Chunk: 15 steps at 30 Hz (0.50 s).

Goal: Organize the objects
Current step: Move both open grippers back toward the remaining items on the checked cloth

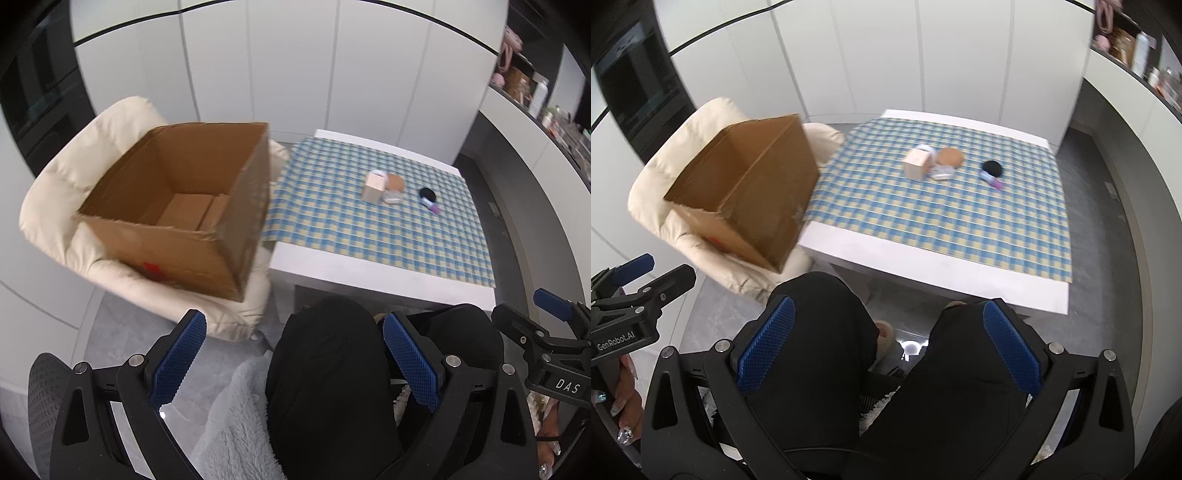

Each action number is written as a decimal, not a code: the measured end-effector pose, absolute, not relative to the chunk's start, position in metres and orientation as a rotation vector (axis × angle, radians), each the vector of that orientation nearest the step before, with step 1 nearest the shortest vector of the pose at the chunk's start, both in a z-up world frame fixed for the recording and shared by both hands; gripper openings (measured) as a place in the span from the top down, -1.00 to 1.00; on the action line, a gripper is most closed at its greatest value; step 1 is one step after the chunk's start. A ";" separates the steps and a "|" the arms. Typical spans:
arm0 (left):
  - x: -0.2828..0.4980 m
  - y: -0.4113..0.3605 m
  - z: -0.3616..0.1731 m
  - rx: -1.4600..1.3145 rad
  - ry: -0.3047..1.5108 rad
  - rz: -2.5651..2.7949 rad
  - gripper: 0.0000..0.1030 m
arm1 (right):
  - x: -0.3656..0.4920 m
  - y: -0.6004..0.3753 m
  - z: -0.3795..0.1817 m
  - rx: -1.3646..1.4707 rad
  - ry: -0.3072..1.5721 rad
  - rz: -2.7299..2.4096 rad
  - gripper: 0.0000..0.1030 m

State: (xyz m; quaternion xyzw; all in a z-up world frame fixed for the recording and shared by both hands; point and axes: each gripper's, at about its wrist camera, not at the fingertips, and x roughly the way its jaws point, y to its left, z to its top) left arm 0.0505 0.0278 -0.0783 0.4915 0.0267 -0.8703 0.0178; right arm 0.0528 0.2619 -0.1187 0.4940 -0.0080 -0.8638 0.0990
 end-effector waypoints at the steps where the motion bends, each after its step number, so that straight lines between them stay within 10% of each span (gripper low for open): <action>1: 0.049 0.033 -0.079 1.536 0.075 -2.711 -0.88 | 0.054 0.267 -0.119 1.468 -0.034 -2.564 -1.00; 15: 0.021 0.096 -0.097 1.664 -0.018 -2.796 -0.88 | 0.057 0.326 -0.130 1.549 -0.144 -2.653 -1.00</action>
